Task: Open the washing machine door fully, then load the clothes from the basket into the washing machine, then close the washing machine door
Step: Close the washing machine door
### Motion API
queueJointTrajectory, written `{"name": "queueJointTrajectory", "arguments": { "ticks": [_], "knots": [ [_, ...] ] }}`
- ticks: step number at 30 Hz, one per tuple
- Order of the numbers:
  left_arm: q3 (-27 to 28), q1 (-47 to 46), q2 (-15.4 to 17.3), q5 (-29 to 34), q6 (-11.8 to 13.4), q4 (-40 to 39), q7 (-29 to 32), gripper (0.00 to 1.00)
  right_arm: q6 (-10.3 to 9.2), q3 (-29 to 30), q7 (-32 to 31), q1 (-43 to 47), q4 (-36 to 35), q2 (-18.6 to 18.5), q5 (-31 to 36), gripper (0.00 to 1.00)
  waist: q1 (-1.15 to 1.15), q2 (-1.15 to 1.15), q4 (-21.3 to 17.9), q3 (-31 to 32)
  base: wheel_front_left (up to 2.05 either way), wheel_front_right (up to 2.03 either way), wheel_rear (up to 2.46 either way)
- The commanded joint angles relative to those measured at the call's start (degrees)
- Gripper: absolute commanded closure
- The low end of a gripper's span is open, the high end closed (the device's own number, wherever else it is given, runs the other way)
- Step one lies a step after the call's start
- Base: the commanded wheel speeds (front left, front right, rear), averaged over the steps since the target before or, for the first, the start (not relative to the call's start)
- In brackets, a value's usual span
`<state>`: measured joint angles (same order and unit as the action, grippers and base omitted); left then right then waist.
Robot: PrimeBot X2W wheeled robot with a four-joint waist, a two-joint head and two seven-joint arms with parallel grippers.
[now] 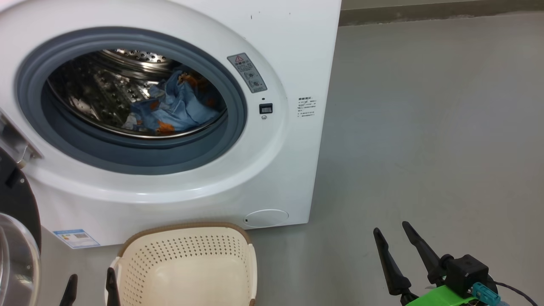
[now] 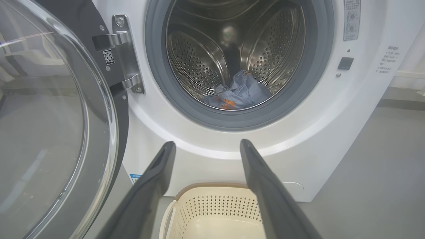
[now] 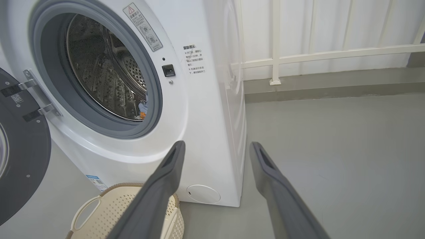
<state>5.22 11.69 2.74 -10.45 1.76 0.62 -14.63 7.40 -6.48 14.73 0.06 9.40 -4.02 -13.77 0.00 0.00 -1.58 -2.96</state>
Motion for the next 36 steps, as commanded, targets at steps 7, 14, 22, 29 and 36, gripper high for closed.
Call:
{"name": "queueJointTrajectory", "arguments": {
  "ticks": [7, 14, 22, 29, 36],
  "knots": [
    [2.27, -2.66, 0.17, 0.80, -0.09, -0.70, -0.37, 0.00, 0.09, -1.40, 0.27, -1.31, -0.90, 0.01, 0.06, 0.00, 0.00, 0.00, 0.10, 0.22, -0.25, 0.25, 0.00],
    [2.37, -3.04, 0.16, 0.92, -0.19, -0.43, -0.37, 0.00, 0.09, -1.43, 0.27, -1.52, -0.85, 0.10, 0.04, 0.00, 0.00, 0.00, 0.08, 0.04, -1.17, 1.17, 0.00],
    [2.52, -3.57, 0.15, 0.76, -0.26, -0.34, -0.37, 0.00, 0.09, -1.33, 0.27, -1.52, -0.70, 0.16, -0.03, 0.00, 0.00, 0.00, 0.18, 0.18, -2.02, 2.02, 0.00],
    [2.70, -3.75, 0.15, 0.60, -0.18, -0.86, -0.37, 0.00, 0.09, -1.28, 0.27, -1.49, -0.56, 0.10, -0.11, 0.00, 0.00, 0.00, 0.29, 0.47, -1.67, 1.67, 0.00],
    [2.42, -4.01, 0.14, 0.53, -0.32, -0.61, -0.37, 0.00, 0.09, -1.28, 0.27, -1.53, -0.52, 0.09, -0.07, 0.00, 0.00, 0.00, 0.27, 0.55, -0.60, 0.60, 0.00]
  ]
}}
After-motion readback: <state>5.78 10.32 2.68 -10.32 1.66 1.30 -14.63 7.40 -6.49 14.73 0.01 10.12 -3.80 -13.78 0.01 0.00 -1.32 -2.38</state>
